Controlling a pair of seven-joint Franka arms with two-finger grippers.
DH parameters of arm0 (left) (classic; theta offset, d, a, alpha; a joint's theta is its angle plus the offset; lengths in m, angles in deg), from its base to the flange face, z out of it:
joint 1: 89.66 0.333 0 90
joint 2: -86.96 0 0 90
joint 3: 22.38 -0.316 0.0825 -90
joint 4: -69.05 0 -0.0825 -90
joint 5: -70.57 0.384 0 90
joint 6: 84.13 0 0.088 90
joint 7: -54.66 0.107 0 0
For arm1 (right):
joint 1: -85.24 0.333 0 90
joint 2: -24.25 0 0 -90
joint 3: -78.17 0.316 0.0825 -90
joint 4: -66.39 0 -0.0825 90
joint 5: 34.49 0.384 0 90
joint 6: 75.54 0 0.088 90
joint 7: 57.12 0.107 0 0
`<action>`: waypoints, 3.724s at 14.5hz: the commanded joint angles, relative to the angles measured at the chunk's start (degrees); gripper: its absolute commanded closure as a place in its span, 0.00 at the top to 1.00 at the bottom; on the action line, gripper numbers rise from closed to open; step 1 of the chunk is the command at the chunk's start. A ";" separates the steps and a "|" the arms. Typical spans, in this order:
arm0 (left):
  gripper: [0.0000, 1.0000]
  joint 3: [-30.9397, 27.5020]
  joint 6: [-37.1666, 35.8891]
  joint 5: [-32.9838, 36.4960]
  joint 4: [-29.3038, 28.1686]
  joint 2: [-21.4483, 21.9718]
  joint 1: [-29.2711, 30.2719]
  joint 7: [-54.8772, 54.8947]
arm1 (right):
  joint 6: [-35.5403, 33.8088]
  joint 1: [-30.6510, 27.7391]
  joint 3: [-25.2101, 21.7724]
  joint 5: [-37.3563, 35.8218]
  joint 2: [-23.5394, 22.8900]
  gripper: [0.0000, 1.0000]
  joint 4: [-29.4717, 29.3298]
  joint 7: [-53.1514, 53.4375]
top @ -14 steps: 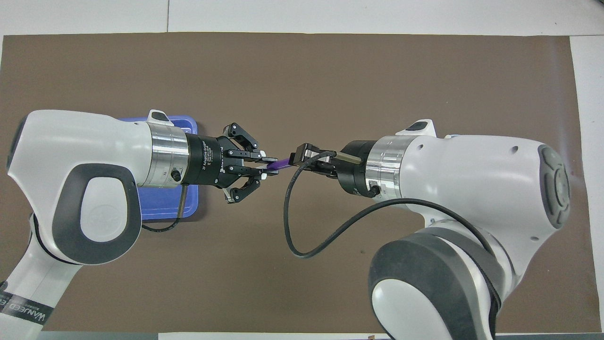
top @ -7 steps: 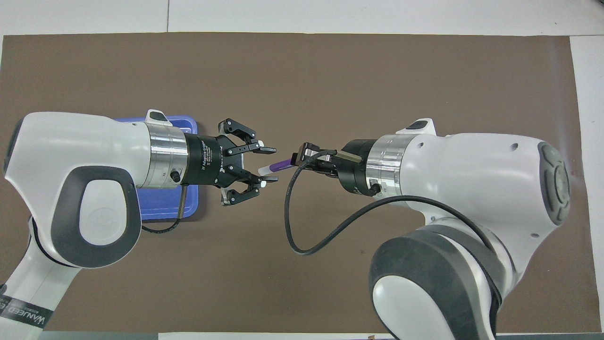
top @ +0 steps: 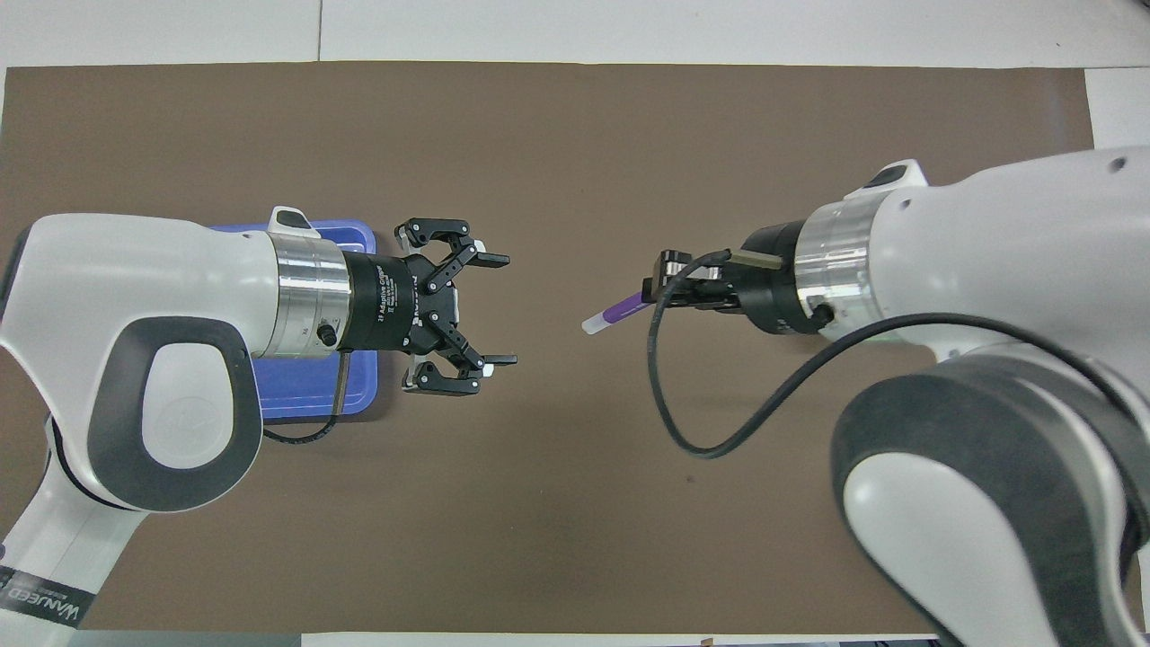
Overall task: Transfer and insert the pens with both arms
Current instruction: 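Open the left gripper while the right gripper pulls the pen away, then insert the purple pen into the cup while the left gripper reaches yellow pen, then lift the yellow pen with the left gripper while the right gripper approaches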
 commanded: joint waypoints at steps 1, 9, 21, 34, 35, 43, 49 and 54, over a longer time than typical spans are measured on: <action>1.00 -0.58 -0.01 -0.67 -1.40 1.65 2.08 5.62 | -6.59 -7.30 0.30 -2.61 -3.55 0.00 -5.79 -10.79; 1.00 -0.58 -8.53 21.26 -1.40 0.69 6.57 38.48 | 0.57 -15.83 0.30 -25.03 -0.41 0.00 5.24 -42.11; 1.00 -0.58 -0.03 55.38 -4.74 -14.51 9.29 80.08 | 10.52 -17.96 0.39 -23.20 0.22 0.00 18.28 -37.74; 0.73 -0.67 8.78 67.98 -4.30 -24.28 11.23 80.44 | -0.28 -15.15 1.89 -6.35 0.84 1.00 7.39 -30.55; 0.67 -0.67 8.78 67.98 -4.30 -24.37 11.23 80.44 | -0.19 -13.92 1.89 -2.92 0.93 1.00 7.30 -26.43; 0.00 -1.02 8.08 67.98 -3.51 -24.46 11.40 80.45 | 4.54 -6.81 1.89 13.89 1.01 1.00 6.42 5.74; 0.00 -1.02 2.38 67.80 0.61 -25.16 11.40 79.92 | 11.40 -1.09 2.15 16.54 0.93 1.00 6.86 17.62; 0.00 -0.85 -12.81 58.86 10.70 -24.19 12.02 79.13 | 21.16 3.92 2.15 16.62 -0.21 1.00 7.39 18.52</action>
